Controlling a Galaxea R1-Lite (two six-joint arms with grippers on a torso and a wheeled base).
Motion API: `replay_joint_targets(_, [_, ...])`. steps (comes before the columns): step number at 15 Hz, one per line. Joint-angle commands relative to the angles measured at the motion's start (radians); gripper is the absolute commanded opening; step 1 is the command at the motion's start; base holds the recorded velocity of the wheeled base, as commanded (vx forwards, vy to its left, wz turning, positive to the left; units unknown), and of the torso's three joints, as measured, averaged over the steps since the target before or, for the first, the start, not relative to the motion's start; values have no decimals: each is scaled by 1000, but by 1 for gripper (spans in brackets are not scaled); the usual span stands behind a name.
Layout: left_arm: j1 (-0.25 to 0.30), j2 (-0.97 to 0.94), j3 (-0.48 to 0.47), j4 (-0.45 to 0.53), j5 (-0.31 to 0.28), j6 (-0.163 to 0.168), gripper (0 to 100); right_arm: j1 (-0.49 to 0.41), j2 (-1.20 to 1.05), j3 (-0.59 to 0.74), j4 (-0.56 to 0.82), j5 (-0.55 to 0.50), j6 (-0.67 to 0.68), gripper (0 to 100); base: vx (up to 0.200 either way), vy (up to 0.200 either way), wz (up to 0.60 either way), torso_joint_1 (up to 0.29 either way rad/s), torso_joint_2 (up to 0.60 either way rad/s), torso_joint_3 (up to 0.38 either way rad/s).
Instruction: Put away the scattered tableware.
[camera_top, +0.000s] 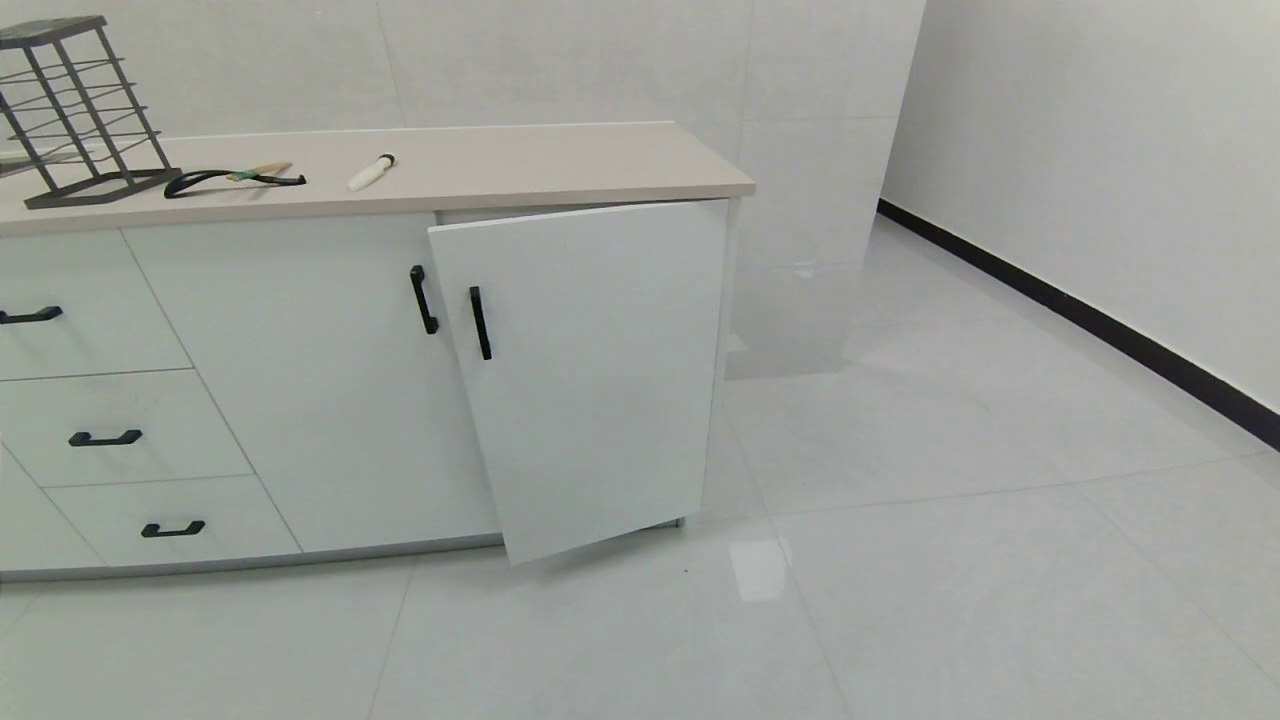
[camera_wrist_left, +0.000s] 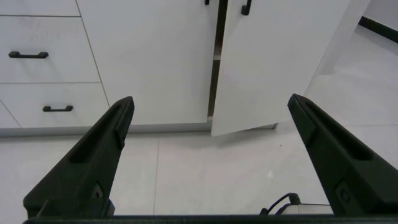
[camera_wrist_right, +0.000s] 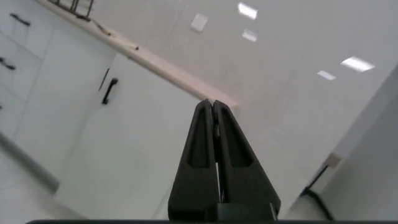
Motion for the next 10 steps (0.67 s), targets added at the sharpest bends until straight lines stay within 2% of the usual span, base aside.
replay_joint_targets(1, [0,0,0,-2,0,-1,100,-70,-213,4,21,0,5,0,0,0,0,0,0,0])
replay_joint_targets(2, [0,0,0,0,0,-1,100,-106,-336,4,123,2,5,0,0,0,0,0,0,0])
replay_joint_targets(3, [0,0,0,-2,0,-1,100,-108,-367,4,159,2,5,0,0,0,0,0,0,0])
replay_joint_targets(6, [0,0,0,-2,0,-1,100,-56,-675,6,493,5,-1,0,0,0,0,0,0,0])
replay_joint_targets(7, [0,0,0,0,0,-1,100,-34,-713,6,541,0,0,0,0,0,0,0,0,0])
replay_joint_targets(8, [0,0,0,-2,0,-1,100,-28,-721,6,631,-32,3,0,0,0,0,0,0,0])
replay_joint_targets(10, [0,0,0,-2,0,-1,100,-24,-733,6,895,-271,57,0,0,0,0,0,0,0])
